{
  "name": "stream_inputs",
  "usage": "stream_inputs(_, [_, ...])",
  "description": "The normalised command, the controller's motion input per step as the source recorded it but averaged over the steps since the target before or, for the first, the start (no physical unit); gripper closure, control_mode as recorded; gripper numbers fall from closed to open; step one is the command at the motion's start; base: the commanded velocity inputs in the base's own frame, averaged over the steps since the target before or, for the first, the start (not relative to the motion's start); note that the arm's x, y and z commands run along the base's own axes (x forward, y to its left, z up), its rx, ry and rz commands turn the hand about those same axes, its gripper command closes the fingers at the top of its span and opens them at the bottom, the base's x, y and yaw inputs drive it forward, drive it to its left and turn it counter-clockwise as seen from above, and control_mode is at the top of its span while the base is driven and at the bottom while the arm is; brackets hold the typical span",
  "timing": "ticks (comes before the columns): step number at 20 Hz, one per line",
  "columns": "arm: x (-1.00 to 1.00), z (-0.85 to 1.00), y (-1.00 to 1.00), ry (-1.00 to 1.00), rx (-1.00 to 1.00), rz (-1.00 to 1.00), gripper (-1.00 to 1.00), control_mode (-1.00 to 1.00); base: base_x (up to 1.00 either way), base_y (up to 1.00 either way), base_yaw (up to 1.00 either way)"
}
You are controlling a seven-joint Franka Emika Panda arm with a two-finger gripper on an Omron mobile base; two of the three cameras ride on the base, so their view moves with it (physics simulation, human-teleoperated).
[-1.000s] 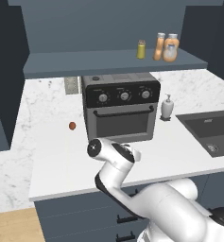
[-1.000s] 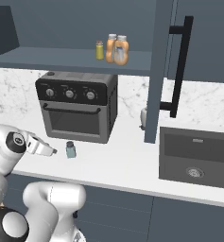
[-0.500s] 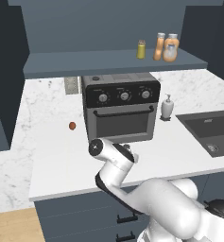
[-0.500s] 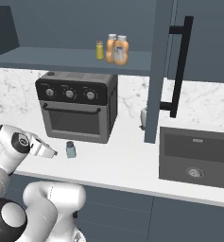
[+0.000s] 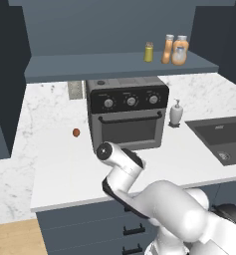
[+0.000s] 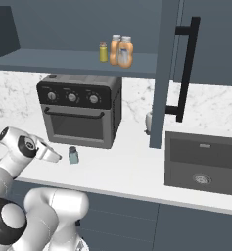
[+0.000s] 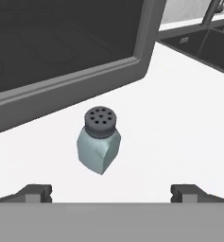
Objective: Put the shaker and condiment bottle from the counter next to their counterparts in the cabinet.
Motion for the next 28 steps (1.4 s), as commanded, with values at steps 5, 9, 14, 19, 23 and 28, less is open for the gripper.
stream_inputs(5, [0.3,0.0,0.0,0.0,0.0,0.0,-1.0,-1.0,0.0,0.0,0.0])
stream_inputs(9, [0.33,-0.08,-0.01,0.0,0.01,0.0,-1.0,-1.0,0.0,0.0,0.0])
stream_inputs(14, [0.13,-0.18,-0.02,-0.01,0.02,0.0,-1.0,-1.0,0.0,0.0,0.0])
stream_inputs(19, [0.03,-0.26,-0.2,-0.04,0.05,0.0,-1.0,-1.0,0.0,0.0,0.0])
stream_inputs(23, [0.01,-0.06,-0.16,-0.01,0.07,0.0,-1.0,-1.0,0.0,0.0,0.0])
stream_inputs(28, [0.02,0.0,0.0,0.0,0.05,0.0,-1.0,-1.0,0.0,0.0,0.0])
